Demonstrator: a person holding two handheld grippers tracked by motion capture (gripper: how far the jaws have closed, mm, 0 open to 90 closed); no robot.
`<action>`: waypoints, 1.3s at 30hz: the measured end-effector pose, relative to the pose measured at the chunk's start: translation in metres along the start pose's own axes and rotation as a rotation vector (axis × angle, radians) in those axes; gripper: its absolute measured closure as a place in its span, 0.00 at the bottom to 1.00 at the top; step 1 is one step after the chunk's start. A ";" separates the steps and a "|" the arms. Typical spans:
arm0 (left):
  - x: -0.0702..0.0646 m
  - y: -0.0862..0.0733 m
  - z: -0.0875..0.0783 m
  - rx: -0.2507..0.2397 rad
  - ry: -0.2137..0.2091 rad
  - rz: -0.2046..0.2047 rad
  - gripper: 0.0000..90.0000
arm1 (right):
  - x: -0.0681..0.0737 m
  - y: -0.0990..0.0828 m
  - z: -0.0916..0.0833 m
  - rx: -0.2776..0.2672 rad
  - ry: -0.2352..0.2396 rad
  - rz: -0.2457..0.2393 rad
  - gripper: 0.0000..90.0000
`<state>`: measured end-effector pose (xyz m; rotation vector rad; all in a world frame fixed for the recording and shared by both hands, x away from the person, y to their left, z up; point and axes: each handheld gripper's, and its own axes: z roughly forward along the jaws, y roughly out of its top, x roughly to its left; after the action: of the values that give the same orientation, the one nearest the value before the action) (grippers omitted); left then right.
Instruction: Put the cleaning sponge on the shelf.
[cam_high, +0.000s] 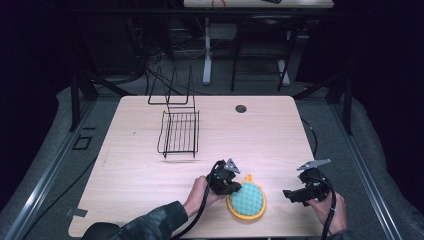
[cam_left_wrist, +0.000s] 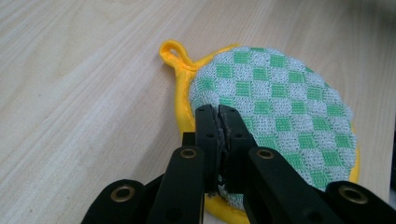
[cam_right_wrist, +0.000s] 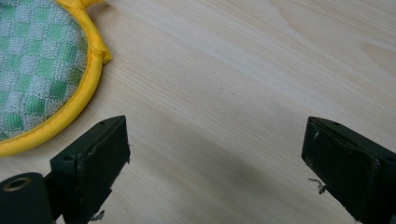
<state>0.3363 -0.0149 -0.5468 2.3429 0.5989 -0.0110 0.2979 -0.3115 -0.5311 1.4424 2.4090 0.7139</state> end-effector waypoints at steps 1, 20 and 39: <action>-0.001 0.001 -0.002 0.001 0.019 -0.005 0.98 | 0.000 0.000 0.000 0.000 0.000 0.000 0.08; 0.000 0.012 -0.039 -0.081 -0.019 0.007 0.98 | 0.000 0.000 0.000 0.003 0.003 0.000 0.07; 0.010 0.010 -0.075 -0.157 0.011 -0.014 0.98 | 0.001 -0.001 -0.001 -0.001 -0.002 -0.003 0.07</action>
<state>0.3375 0.0309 -0.4865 2.1880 0.5994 0.0419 0.2969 -0.3112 -0.5309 1.4379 2.4087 0.7127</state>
